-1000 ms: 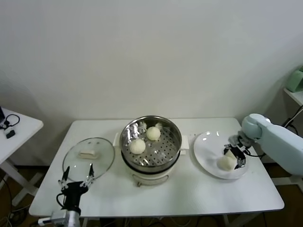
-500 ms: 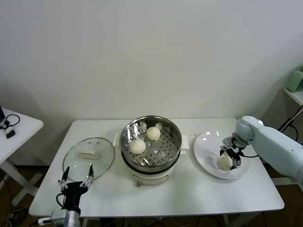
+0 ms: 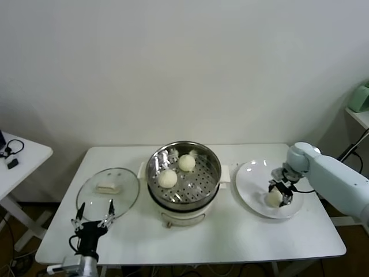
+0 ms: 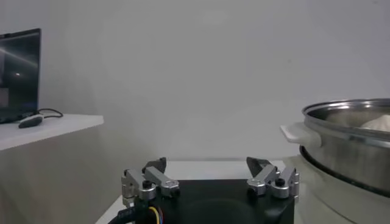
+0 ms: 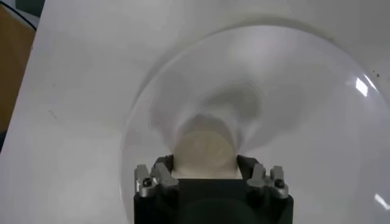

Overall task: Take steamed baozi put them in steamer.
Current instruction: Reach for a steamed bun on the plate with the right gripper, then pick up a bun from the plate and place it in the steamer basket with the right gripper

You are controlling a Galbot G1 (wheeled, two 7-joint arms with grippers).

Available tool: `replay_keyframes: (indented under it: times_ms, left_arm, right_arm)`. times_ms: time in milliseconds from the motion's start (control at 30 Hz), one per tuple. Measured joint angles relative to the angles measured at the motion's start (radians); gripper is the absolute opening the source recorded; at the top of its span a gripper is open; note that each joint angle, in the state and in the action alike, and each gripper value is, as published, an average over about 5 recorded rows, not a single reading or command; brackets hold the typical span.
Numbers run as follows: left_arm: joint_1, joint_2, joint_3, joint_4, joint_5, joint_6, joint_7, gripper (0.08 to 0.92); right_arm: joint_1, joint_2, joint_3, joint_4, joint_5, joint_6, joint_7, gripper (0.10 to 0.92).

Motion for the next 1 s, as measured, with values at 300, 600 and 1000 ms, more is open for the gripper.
replay_keyframes:
  times_ms: [300, 600, 1000]
  left_arm:
    - [-0.002, 0.002, 0.001, 0.000, -0.002, 0.003, 0.000, 0.823]
    - [-0.004, 0.009, 0.010, -0.003, 0.004, 0.011, -0.001, 0.823]
    - [0.007, 0.012, 0.016, -0.003, 0.018, 0.015, -0.002, 0.823]
  right_arm:
    - [0.030, -0.019, -0.013, 0.039, 0.026, 0.010, -0.002, 0.690]
    - [0.194, -0.013, -0.115, 0.141, 0.064, 0.072, -0.025, 0.689]
    - [0.550, 0.066, -0.297, 0.330, 0.087, 0.236, -0.032, 0.696]
